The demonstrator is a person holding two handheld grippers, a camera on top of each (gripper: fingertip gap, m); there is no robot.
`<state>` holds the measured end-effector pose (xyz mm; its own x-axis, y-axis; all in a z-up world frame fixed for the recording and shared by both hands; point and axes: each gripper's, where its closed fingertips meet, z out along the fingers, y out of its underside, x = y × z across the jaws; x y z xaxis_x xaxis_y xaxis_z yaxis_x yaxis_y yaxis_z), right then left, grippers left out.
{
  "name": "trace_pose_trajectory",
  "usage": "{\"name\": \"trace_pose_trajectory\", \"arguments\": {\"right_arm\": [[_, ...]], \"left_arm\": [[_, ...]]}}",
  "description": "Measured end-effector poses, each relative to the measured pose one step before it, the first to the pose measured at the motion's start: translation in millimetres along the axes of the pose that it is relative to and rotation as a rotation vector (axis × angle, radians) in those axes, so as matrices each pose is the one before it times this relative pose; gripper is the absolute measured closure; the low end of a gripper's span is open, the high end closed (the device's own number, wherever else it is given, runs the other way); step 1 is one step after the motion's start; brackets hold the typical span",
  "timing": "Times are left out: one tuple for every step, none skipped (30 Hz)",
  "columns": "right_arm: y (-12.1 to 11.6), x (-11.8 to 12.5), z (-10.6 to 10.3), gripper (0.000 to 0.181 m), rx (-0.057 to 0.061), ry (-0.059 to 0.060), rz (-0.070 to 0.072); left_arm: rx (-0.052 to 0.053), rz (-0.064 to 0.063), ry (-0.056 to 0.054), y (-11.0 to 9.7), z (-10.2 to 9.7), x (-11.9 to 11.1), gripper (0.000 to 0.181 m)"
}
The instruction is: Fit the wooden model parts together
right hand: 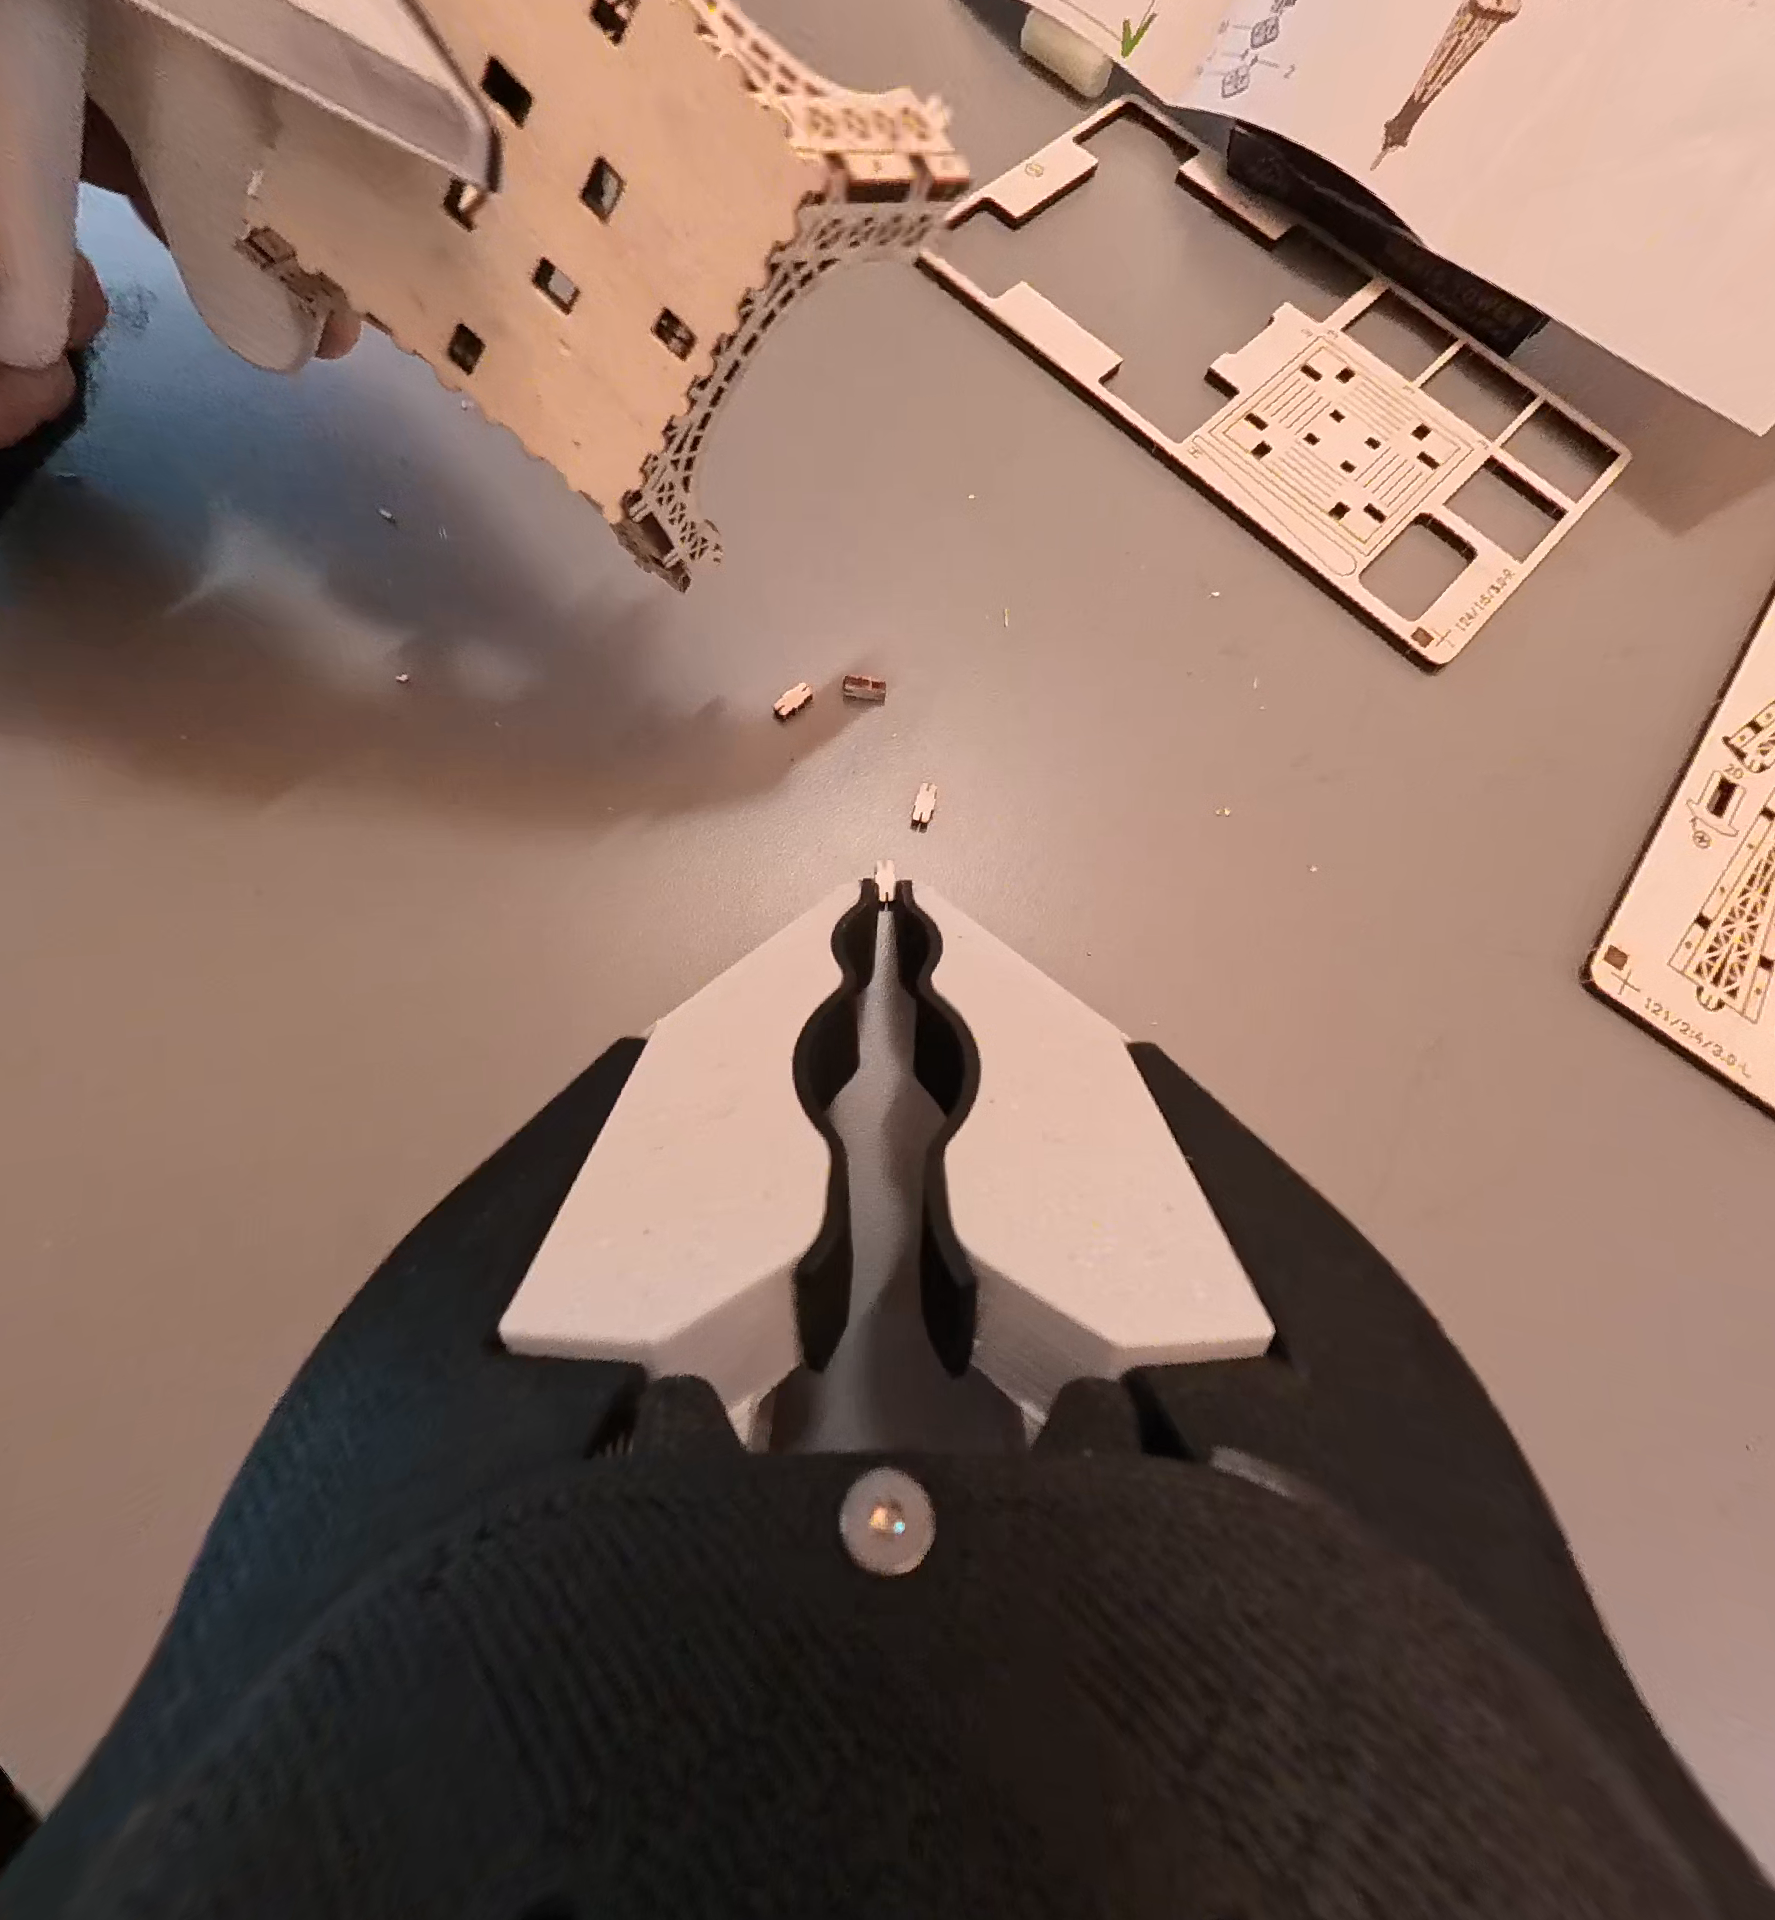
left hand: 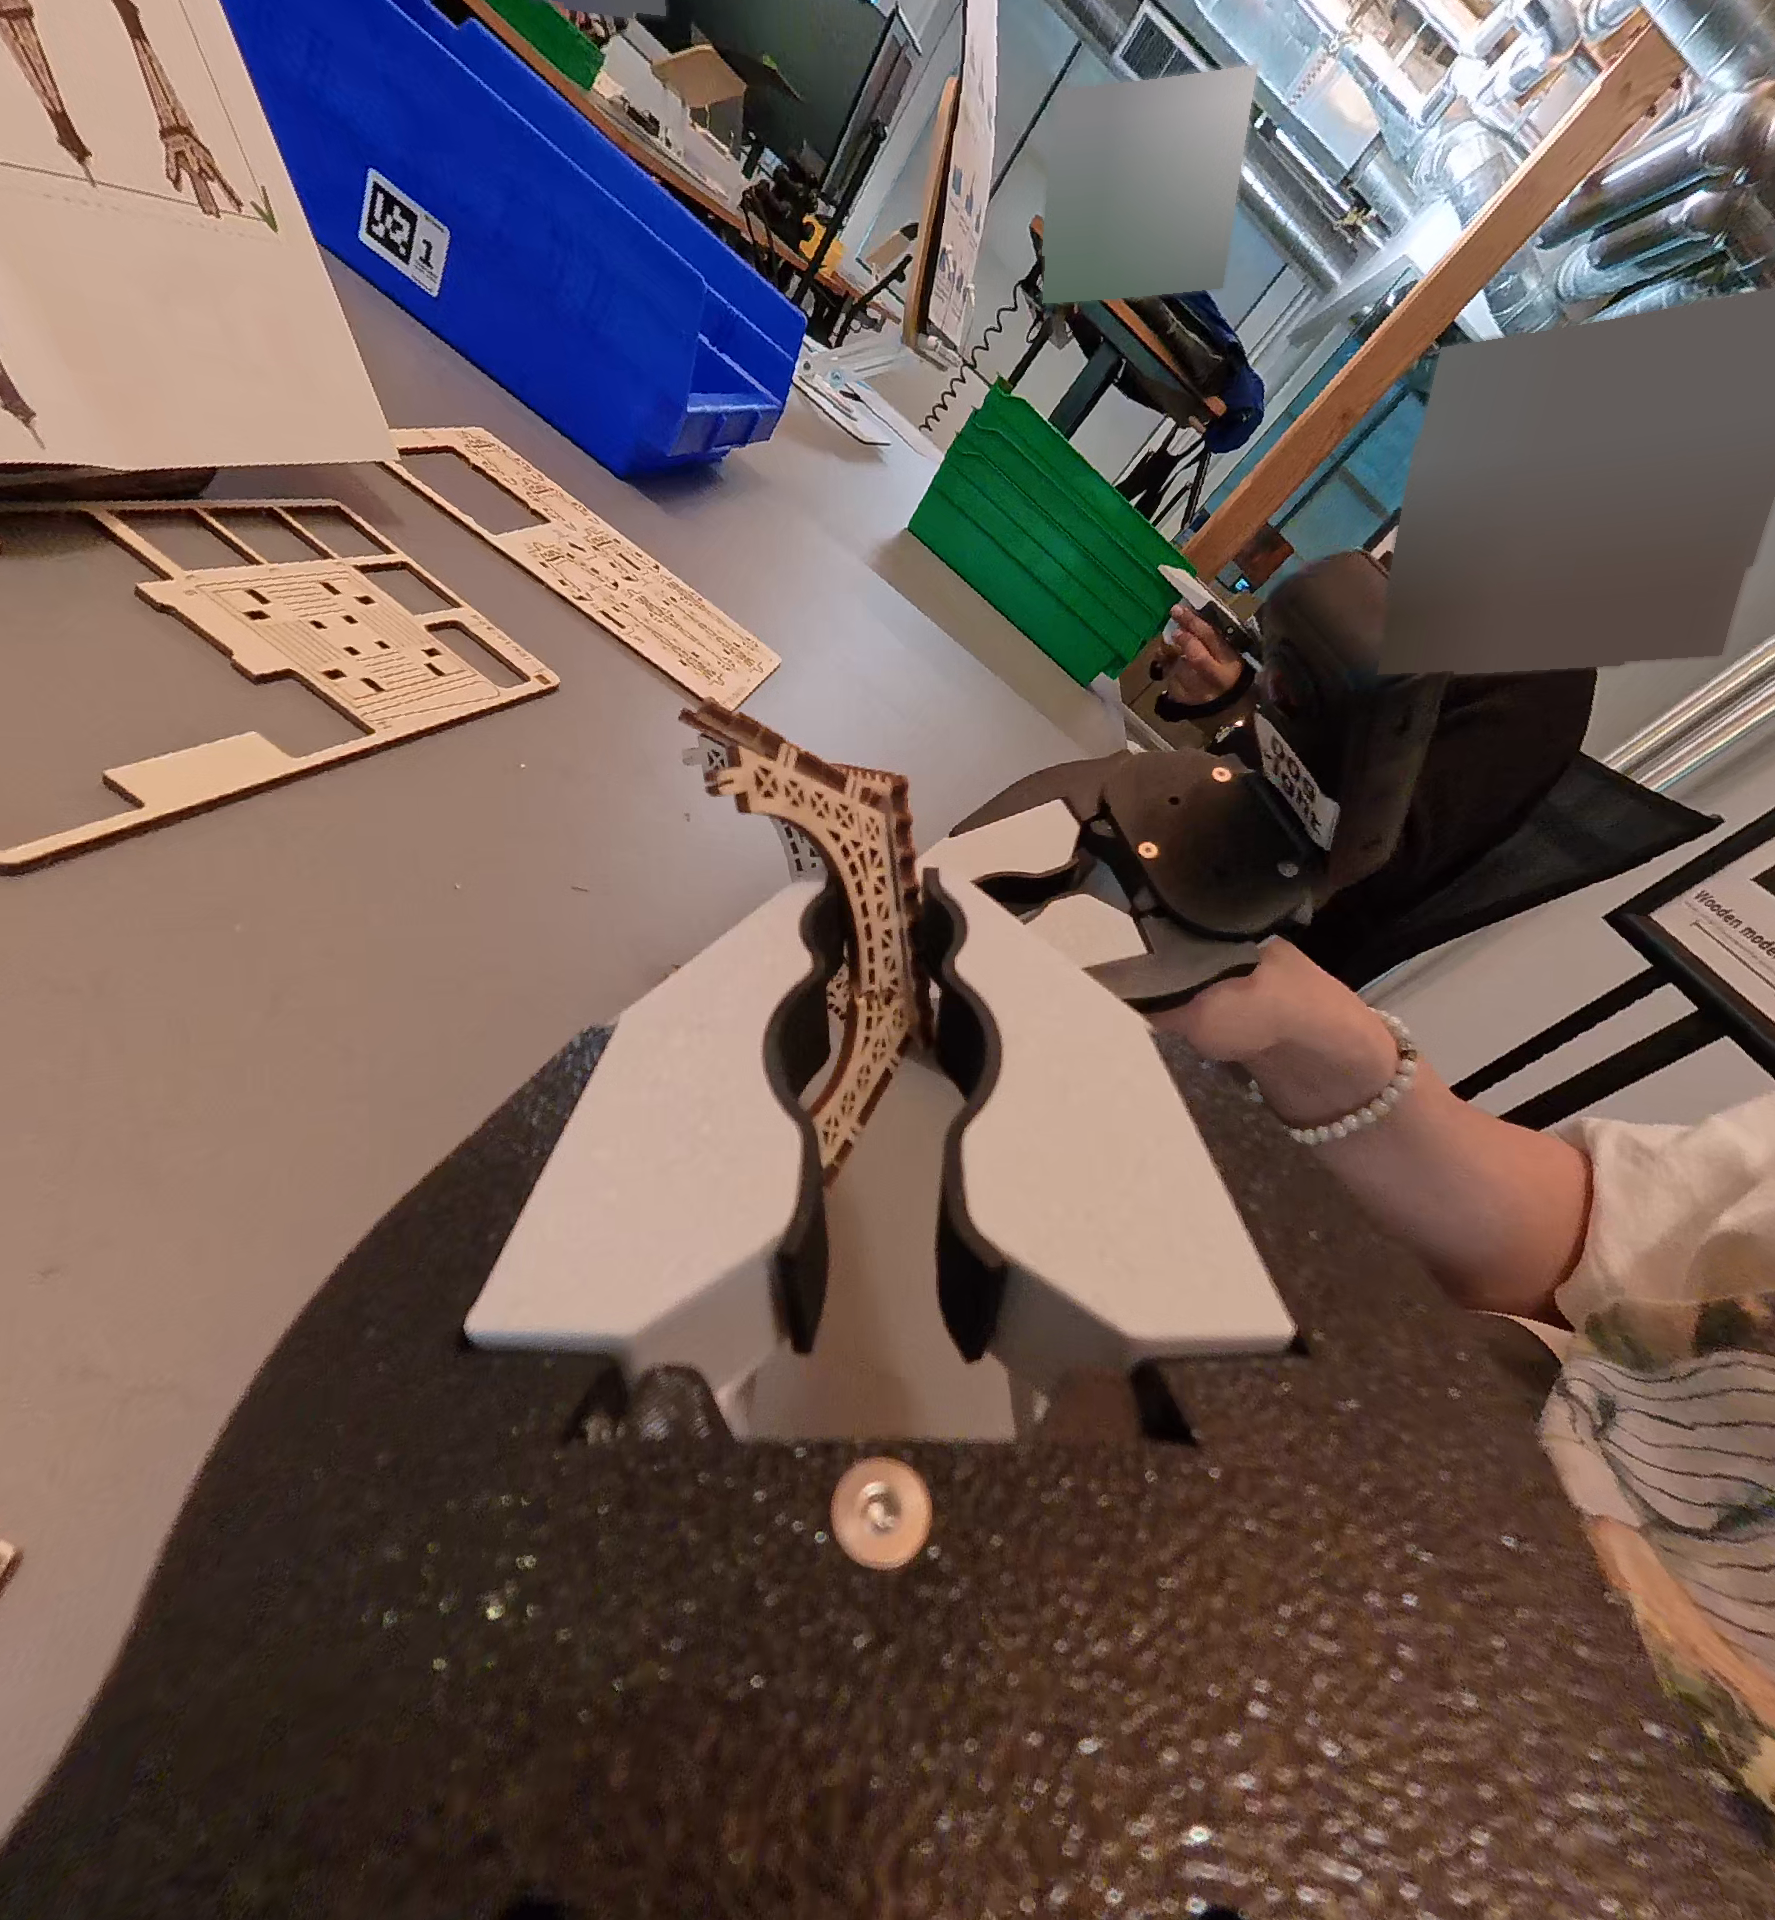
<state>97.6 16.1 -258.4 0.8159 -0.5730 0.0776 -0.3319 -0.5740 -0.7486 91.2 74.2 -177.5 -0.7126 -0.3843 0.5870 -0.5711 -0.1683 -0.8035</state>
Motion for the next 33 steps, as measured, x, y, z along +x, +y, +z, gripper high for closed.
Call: {"name": "trace_pose_trajectory", "arguments": {"right_arm": [[-0.04,-0.26,-0.25,0.181,0.0012,0.0064,-0.0203],[-0.1,-0.64,-0.13,0.181,0.001,0.0067,-0.0191],[-0.37,-1.37,-0.29,0.18,0.0024,0.0051,-0.0202],[-1.92,-0.81,-0.88,0.18,0.0123,0.012,-0.0217],[-3.55,-0.36,-1.95,0.18,0.0204,0.0177,-0.0238],[-4.56,0.2,-3.21,0.18,0.0182,0.0216,-0.0231],[-6.82,0.21,-4.55,0.18,0.0228,0.0217,-0.0248],[-10.5,-0.97,-6.24,0.18,0.0337,0.0138,-0.0251],[-14.03,-0.97,-7.7,0.18,0.0446,0.0118,-0.0174],[-16.63,-0.13,-8.24,0.18,0.0516,0.0125,-0.0062],[-18.33,-1.14,-7.67,0.18,0.0594,0.0023,-0.0031],[-18.35,-1.85,-6.17,0.18,0.0631,-0.0028,0.0014],[-15.61,-0.8,-4.33,0.18,0.053,0.0034,0.0061],[-9.9,-0.73,-2.09,0.18,0.0266,0.0006,-0.0008],[-3.51,-0.21,-0.16,0.18,-0.0046,0.0012,-0.0091],[0.1,1.98,0.75,0.18,-0.0185,0.0136,-0.0098],[0.85,0.89,1.37,0.18,-0.015,0.0051,-0.0049],[0.0,-0.46,1.7,0.18,-0.0047,-0.0064,0.0188],[-2.28,-1.59,1.15,0.181,0.0119,-0.0166,0.0374],[-3.86,-1.29,0.65,0.181,0.0246,-0.0173,0.0426],[-4.63,0.22,-0.07,0.181,0.0283,-0.0068,0.0373],[-4.0,1.35,-0.57,0.181,0.0203,0.0004,0.0254],[-3.75,0.76,-0.83,0.181,0.0145,-0.0019,0.0113],[-3.7,-0.23,-0.71,0.181,0.013,-0.0029,-0.0022],[-3.05,-0.29,-0.56,0.181,0.0089,0.0023,-0.0093],[-1.32,-0.72,-0.11,0.181,-0.0015,0.0026,-0.0143],[0.07,-0.68,0.41,0.181,-0.0083,0.0041,-0.0204],[0.43,-0.52,0.55,0.18,-0.0067,0.0062,-0.0227],[-0.12,-0.28,0.24,0.18,-0.0005,0.0076,-0.0176],[0.03,-0.65,-0.04,0.18,-0.0012,0.0023,-0.0097],[-0.53,-0.44,-0.13,0.18,0.0029,0.0011,-0.0023],[-0.73,-0.56,-0.2,0.18,0.0054,-0.002,0.0031],[-0.32,-0.39,-0.28,0.18,0.0018,-0.0039,0.0059]], "left_arm": [[0.0023,0.0021,-0.0022,-0.13,0.05,-0.53,0.17],[0.0023,-0.0004,-0.0039,-0.05,-0.07,-0.87,0.17],[0.0038,-0.0003,-0.003,-0.28,-0.05,-0.78,0.17],[0.0046,-0.0028,-0.0034,-0.31,-0.16,-1.1,0.17],[0.0056,-0.005,-0.002,-0.56,-0.22,-0.91,0.17],[0.0081,-0.0074,0.0002,-0.95,-0.27,-0.69,0.17],[0.014,-0.009,0.0032,-1.63,-0.35,-0.17,0.17],[0.0174,-0.0122,0.0073,-2.0,-0.24,0.3,0.17],[0.0161,-0.0155,0.0113,-1.79,-0.08,0.91,0.17],[0.0155,-0.0135,0.0133,-1.65,0.16,1.34,0.17],[0.017,-0.0082,0.0145,-1.85,0.46,1.68,0.169],[0.0187,-0.0038,0.0189,-2.01,0.45,2.73,0.17],[0.0175,-0.0038,0.0198,-1.98,0.68,3.33,0.17],[0.0204,0.0049,0.025,-2.49,0.64,4.28,0.169],[0.0266,0.0143,0.0235,-3.55,0.46,4.61,0.17],[0.0322,0.0211,0.0107,-4.23,0.06,3.11,0.17],[0.032,0.0316,0.0091,-4.21,-0.07,3.23,0.17],[0.0327,0.0412,0.0189,-4.33,-0.08,4.76,0.17],[0.0304,0.0422,0.0141,-4.0,-0.12,4.29,0.17],[0.0233,0.0434,0.0083,-3.16,0.07,3.53,0.17],[0.0198,0.0472,0.0095,-2.87,0.05,3.87,0.17],[0.0164,0.0483,0.0025,-2.47,0.05,2.93,0.17],[0.0132,0.0514,-0.0028,-2.31,-0.05,2.24,0.17],[0.01,0.0543,-0.0043,-2.24,-0.18,2.18,0.17],[0.0062,0.0564,-0.0018,-1.81,0.03,2.54,0.169],[-0.0005,0.054,-0.0064,-1.4,0.17,1.86,0.169],[-0.0037,0.0536,-0.0112,-0.88,0.15,1.14,0.17],[-0.0011,0.0515,-0.0043,-1.18,0.19,2.05,0.17],[-0.0002,0.0415,-0.0016,-1.13,0.24,2.29,0.169],[-0.0032,0.0316,-0.0019,-0.63,0.45,1.79,0.17],[-0.0023,0.0278,-0.0014,-0.53,0.36,1.71,0.17],[0.0008,0.0236,-0.0011,-0.69,0.47,1.58,0.17],[-0.0002,0.0163,-0.0001,-0.6,0.41,1.41,0.17]]}}
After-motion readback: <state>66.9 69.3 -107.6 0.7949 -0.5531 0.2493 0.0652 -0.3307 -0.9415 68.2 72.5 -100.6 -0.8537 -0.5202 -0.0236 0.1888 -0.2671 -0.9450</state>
